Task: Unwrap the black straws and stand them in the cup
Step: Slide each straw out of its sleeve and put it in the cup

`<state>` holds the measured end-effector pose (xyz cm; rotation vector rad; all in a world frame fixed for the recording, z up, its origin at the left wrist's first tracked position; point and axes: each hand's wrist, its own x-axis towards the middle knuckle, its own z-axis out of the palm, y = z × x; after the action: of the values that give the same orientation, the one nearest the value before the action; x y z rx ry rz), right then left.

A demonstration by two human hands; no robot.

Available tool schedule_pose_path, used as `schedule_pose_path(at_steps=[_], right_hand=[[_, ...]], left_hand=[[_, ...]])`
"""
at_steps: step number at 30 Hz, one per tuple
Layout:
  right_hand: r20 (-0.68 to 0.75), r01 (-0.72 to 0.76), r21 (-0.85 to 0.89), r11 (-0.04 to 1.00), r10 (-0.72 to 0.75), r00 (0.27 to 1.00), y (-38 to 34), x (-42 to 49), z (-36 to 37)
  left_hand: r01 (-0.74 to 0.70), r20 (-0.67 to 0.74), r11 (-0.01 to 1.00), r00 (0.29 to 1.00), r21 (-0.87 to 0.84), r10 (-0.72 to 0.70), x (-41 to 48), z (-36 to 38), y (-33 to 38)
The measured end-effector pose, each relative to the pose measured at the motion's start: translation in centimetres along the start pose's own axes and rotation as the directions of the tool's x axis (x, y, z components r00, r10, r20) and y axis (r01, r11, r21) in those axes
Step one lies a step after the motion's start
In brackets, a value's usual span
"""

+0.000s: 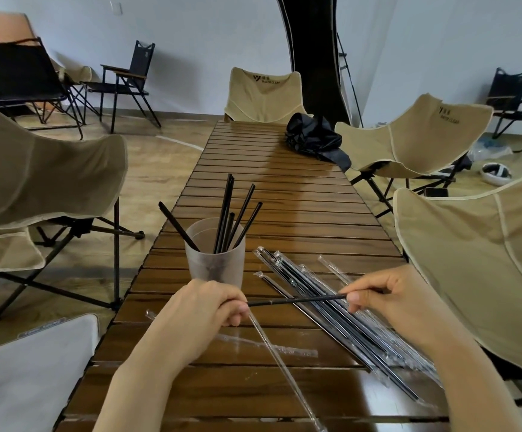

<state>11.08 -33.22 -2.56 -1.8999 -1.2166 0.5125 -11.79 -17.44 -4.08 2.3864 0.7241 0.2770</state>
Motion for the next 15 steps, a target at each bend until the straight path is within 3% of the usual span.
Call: schedule_pose_path(at_steps=[15], right_hand=[[0.043,-0.001,-0.015,1.000,0.001,0.999,0.3,0.2,0.3]], left_hand=[[-0.010,-0.028,1.000,1.000,0.028,0.011,0.3,1.9,-0.1]])
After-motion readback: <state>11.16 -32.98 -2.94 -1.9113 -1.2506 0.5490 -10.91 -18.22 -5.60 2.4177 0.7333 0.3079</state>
